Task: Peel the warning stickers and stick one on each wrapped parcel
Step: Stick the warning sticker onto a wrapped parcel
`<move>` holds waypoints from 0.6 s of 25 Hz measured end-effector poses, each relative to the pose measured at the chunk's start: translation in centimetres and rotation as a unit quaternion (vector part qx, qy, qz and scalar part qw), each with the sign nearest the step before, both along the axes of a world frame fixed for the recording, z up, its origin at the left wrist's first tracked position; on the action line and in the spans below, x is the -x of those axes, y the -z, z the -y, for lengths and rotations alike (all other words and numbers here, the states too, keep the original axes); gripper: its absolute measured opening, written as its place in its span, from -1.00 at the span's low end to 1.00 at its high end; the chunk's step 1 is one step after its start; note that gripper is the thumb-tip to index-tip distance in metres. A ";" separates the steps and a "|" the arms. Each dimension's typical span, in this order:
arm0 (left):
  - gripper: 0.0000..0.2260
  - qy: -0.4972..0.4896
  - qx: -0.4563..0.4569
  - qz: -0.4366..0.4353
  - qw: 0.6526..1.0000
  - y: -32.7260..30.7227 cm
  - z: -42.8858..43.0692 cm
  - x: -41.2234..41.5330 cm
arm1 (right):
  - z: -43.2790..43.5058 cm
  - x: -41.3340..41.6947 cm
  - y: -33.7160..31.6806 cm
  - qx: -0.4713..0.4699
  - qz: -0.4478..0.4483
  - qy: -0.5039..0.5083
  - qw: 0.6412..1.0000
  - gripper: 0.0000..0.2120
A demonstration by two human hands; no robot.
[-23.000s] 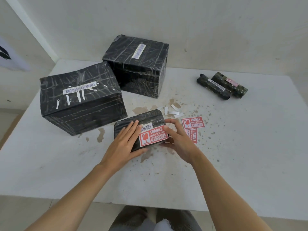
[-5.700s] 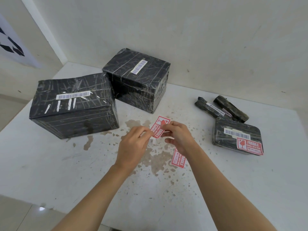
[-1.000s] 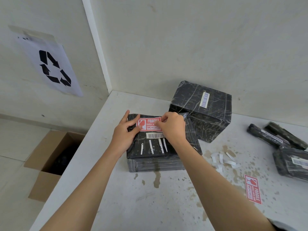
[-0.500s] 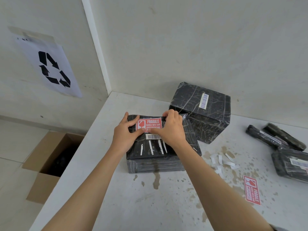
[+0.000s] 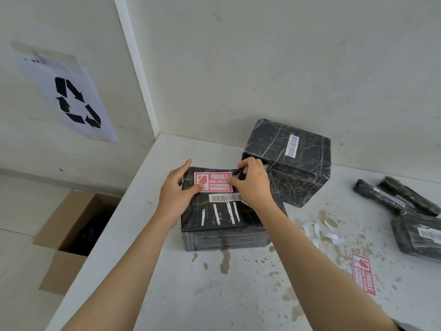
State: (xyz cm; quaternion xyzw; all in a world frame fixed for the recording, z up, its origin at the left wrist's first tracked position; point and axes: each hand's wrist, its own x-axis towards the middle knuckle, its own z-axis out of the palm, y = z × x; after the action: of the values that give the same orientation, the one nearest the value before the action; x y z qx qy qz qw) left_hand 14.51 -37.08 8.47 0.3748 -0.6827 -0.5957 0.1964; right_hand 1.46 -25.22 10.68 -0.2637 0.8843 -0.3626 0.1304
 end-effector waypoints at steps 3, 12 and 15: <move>-0.53 -0.025 -0.008 0.017 1.000 0.0 0.8 0.6 | 0.5 0.0 0.2 -0.004 -0.014 0.036 0.999 -0.67; -0.74 -0.072 0.105 0.069 0.989 0.0 0.7 2.3 | 2.3 -0.7 0.4 -0.111 -0.095 0.071 0.987 -0.29; -0.78 -0.074 0.127 0.081 0.986 0.2 0.6 2.4 | 1.8 -0.3 0.6 -0.081 -0.094 0.046 0.991 -0.46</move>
State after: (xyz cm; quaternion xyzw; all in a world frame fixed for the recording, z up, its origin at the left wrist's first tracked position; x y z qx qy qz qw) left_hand 12.13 -37.66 8.27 0.4434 -0.7368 -0.4559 0.2295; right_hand 1.76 -26.97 10.03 -0.2446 0.9302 -0.2689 0.0508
